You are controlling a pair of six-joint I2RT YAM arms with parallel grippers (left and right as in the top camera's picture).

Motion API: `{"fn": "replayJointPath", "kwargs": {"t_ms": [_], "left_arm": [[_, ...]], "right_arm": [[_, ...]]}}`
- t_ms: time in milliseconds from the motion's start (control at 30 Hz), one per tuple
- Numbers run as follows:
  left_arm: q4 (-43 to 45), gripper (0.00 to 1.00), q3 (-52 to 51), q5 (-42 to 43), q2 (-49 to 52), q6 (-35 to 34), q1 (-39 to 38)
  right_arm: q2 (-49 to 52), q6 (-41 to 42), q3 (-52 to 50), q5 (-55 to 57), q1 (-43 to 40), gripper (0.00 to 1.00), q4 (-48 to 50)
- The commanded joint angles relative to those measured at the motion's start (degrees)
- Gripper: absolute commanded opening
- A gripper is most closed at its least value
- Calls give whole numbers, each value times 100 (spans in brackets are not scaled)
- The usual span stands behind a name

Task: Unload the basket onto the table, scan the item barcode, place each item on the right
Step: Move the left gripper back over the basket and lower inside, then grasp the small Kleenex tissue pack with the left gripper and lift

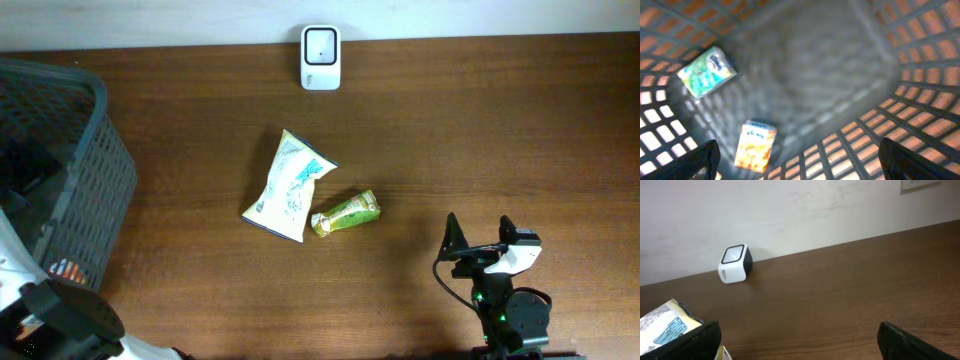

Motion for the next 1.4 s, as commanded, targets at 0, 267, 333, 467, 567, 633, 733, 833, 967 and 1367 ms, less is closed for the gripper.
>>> {"fn": "replayJointPath", "kwargs": {"t_ms": [0, 267, 333, 467, 567, 633, 733, 833, 967, 1367], "left_arm": [[334, 99, -721, -63, -35, -66, 35], [820, 99, -1576, 26, -33, -66, 35], [826, 99, -1600, 22, -33, -66, 35], [872, 99, -1600, -286, -33, -66, 48], [898, 100, -1600, -345, -33, -63, 214], [964, 99, -1600, -352, -33, 166, 400], [1123, 99, -1600, -407, 13, 953, 682], [1204, 99, -1600, -404, 151, 1871, 833], [1484, 99, -1611, -417, 345, 2806, 839], [2039, 98, -1611, -1176, 1305, 3488, 1318]], "right_arm": [[-33, 44, -42, -13, -26, 99, -22], [11, 44, -42, -13, -28, 99, -22], [15, 44, -42, -13, -26, 99, -24], [15, 44, -42, -13, -26, 99, -24], [15, 44, -42, -13, -26, 99, -22], [15, 44, -42, -13, -26, 99, -24], [15, 44, -42, -13, -26, 99, -24], [15, 44, -42, -13, -26, 99, -22], [15, 44, -42, -13, -26, 99, -22], [15, 44, -42, -13, -26, 99, -22]]}}
